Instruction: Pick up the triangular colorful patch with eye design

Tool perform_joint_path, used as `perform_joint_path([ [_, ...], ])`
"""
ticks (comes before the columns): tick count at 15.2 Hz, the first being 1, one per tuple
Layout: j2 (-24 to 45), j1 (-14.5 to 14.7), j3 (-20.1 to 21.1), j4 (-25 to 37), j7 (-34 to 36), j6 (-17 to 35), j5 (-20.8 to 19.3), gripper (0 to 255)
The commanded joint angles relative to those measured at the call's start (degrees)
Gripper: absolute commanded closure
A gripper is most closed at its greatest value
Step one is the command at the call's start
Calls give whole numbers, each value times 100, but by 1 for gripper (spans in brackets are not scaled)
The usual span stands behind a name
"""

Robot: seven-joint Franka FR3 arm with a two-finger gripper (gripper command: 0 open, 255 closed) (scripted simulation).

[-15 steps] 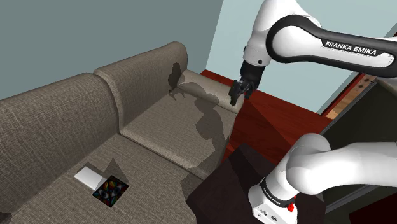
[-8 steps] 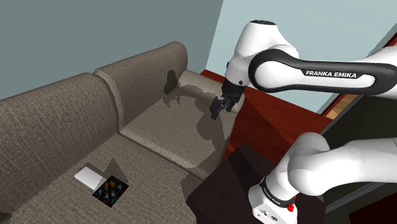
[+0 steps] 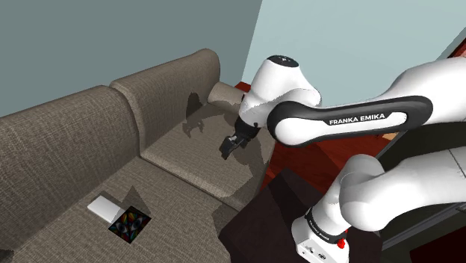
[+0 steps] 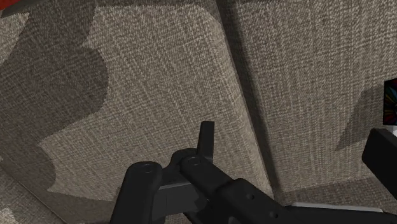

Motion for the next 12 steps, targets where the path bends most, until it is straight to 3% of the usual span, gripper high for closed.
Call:
perform_joint_path([
  [1,308,58,171,-52,107,546,32,0],
  [5,1085,84,621,-7,470,1603,-58,0],
  [8,1736,-53,1034,130,898,2350,-379,0],
  [10,2194,-264,1371,271,1339,2806,-820,0],
  [12,2677,-589,1753,463,2016,3198,-1587,0],
])
